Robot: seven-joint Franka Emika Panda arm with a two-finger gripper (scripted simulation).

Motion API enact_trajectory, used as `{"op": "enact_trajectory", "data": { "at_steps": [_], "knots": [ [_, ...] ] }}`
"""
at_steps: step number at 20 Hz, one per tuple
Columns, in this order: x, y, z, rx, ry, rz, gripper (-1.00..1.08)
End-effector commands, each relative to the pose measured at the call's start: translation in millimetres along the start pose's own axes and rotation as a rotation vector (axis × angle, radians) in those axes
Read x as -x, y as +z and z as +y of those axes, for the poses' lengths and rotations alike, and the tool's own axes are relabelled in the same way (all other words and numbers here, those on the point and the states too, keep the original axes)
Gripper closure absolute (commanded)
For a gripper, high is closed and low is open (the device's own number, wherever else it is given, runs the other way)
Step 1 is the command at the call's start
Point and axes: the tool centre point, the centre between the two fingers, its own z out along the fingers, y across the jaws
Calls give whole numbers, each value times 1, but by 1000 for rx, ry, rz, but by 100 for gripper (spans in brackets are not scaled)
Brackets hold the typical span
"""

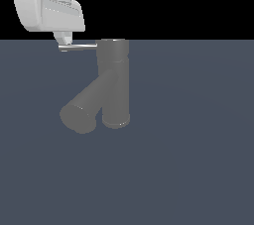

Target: Turn on the faucet by rotating a designated handle.

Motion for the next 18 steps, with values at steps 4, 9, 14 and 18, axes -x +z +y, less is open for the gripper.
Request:
{"op": "enact_trajectory", "data": {
  "at_steps": [4, 9, 14, 18],
  "knots": [
    [-13, 0, 12, 4, 2, 3, 108],
    [-24, 0, 23, 5, 2, 3, 108],
    [-35, 0, 34, 6, 2, 3, 108],
    [-44, -1, 43, 7, 1, 3, 108]
  ]
}}
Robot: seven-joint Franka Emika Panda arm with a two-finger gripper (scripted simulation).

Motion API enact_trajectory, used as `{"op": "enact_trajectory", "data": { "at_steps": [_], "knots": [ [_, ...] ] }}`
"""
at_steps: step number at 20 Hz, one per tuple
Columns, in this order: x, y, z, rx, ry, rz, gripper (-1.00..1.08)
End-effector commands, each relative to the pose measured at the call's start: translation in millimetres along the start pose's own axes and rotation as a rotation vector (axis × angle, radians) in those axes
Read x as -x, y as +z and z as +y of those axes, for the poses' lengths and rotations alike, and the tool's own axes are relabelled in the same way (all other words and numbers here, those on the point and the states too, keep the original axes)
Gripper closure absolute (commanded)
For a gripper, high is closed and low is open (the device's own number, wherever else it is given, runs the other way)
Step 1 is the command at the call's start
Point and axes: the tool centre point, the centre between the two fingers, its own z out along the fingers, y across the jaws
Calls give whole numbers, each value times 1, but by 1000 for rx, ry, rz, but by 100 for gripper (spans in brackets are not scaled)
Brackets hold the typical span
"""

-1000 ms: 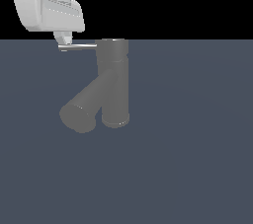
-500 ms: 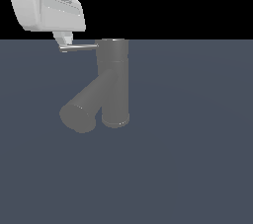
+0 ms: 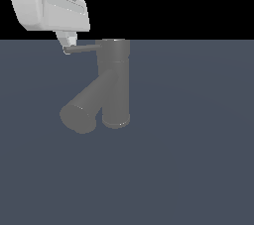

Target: Turn on the faucet by rotating a designated handle.

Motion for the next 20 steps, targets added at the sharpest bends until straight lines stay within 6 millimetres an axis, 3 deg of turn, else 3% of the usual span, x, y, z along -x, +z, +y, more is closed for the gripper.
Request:
{"op": "enact_trajectory", "data": {
  "at_steps": [1, 13, 15, 20],
  "knots": [
    [-13, 0, 6, 5, 12, 4, 108],
    [-40, -1, 33, 8, 11, 4, 108],
    [-32, 0, 31, 3, 1, 4, 108],
    [-61, 0, 31, 5, 3, 4, 108]
  ]
}}
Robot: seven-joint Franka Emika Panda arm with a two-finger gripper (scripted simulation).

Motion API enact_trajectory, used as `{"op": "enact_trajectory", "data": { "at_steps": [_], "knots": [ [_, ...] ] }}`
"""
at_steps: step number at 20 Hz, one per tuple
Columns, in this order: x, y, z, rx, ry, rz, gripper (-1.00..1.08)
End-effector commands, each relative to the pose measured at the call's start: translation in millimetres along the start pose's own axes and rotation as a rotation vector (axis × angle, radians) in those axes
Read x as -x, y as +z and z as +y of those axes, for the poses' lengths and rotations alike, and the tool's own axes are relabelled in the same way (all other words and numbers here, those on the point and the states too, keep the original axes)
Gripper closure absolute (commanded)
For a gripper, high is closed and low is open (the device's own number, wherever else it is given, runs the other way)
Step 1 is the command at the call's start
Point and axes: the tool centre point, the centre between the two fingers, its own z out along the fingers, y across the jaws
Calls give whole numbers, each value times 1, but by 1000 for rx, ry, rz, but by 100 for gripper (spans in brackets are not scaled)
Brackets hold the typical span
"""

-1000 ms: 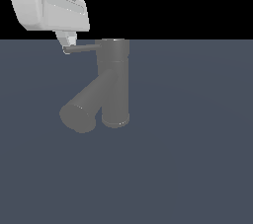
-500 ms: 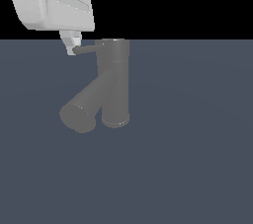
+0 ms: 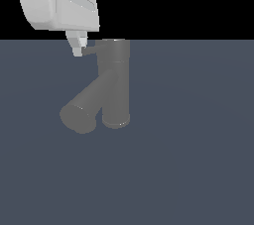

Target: Turn on the faucet by rotating a designated handle.

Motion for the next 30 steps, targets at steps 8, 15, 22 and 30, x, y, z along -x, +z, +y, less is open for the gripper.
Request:
{"op": "enact_trajectory", "data": {
  "at_steps": [8, 15, 22, 30],
  "knots": [
    [-67, 0, -3, 4, 28, 0, 108],
    [-72, 0, 0, 3, -12, 2, 108],
    [-94, 0, -18, 4, -2, 2, 108],
    [-117, 0, -38, 4, 9, 2, 108]
  ]
}}
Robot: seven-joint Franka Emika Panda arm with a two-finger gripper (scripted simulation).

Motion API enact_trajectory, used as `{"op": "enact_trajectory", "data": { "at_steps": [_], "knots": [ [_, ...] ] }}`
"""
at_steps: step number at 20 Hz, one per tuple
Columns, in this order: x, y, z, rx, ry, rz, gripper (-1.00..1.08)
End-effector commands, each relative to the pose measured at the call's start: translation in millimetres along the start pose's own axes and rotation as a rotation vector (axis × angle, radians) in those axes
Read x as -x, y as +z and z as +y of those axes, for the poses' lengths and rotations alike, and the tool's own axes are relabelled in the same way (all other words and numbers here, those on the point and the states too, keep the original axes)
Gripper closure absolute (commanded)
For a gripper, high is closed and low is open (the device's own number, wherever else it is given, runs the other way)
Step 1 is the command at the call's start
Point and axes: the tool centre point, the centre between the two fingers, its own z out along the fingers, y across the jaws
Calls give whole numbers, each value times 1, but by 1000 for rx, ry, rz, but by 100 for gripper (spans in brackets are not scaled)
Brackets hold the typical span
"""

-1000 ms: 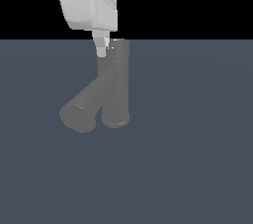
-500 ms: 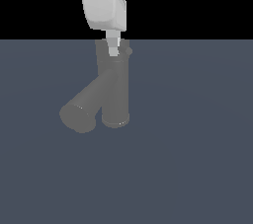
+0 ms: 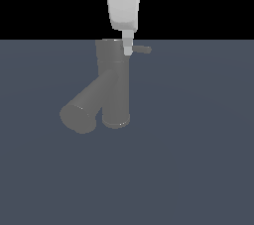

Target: Turn on the faucet by rotating a designated handle.

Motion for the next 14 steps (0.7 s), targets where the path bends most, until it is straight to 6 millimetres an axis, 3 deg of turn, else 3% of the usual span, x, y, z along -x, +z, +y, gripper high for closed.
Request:
{"op": "enact_trajectory", "data": {
  "at_steps": [1, 14],
  "knots": [
    [-22, 0, -11, -8, 32, -1, 108],
    [-55, 0, -37, -7, 47, -1, 108]
  ]
}}
